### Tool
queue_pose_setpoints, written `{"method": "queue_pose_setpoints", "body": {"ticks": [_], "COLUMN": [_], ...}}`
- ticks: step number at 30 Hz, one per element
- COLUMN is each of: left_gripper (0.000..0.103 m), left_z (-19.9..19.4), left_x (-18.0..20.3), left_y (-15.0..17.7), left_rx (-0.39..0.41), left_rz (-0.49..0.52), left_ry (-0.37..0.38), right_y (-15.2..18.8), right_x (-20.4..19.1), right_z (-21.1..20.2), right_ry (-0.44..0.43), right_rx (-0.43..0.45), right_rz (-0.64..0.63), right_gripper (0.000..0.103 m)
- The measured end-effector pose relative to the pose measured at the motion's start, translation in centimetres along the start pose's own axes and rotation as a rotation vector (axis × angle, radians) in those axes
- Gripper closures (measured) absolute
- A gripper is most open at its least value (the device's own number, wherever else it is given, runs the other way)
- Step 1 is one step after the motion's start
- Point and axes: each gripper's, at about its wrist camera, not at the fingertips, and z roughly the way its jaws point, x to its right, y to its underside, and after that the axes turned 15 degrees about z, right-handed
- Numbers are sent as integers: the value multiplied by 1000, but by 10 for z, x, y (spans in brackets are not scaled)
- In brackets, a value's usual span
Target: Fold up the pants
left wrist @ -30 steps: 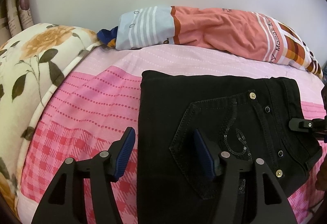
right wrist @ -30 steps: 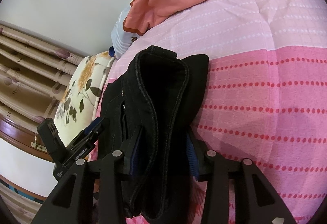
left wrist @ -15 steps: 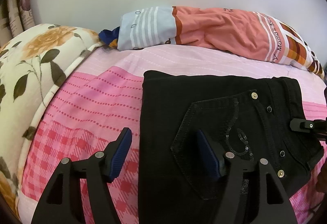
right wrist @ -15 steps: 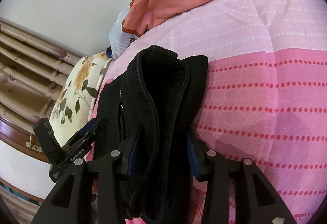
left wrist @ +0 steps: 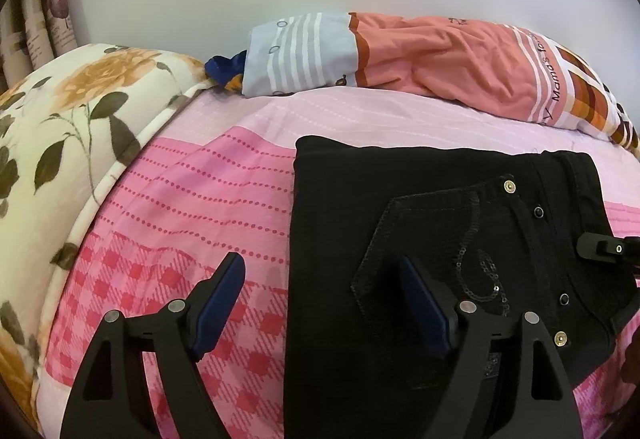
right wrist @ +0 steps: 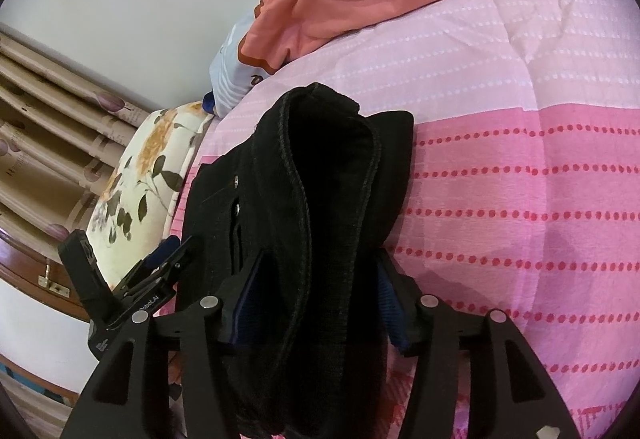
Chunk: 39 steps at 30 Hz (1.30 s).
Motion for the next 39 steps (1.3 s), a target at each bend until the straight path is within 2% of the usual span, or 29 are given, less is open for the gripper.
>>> {"method": "queue_pose_setpoints", "body": {"ticks": [5,11,15,19,22,28,31,39], "left_gripper": [23,23,23,23,23,23,17,11], "left_z": [-2,-6,-9,-15,-24,-45,-54,-87], "left_x": [0,-1,-2,-3,-2,6,11,23], "left_y": [0,1,2,2,1,-1,-1,-1], "left_rx": [1,6,11,28,50,88,97,161], "left_rz": [-3,-14,-20,-29,-38,-22,-13,5], "left_ry": [-11,-17,-19,-26,-27,-57,-72,-89], "right_y": [3,6,11,26,41,69,77,100], "right_x": [-7,-13,-29,-53,-67,-83,-86,-100], "right_z": [-1,-13,-28,-36,-39,-40,-42,-46], "right_ry": [28,65,95,134,156,233,256,292], "right_rx": [34,111,184,230,254,309,327,370], "right_rz": [-19,-28,-82,-164,-210,-273,-269,-319], "right_gripper": [40,39,39,37,25,18,11,11]}}
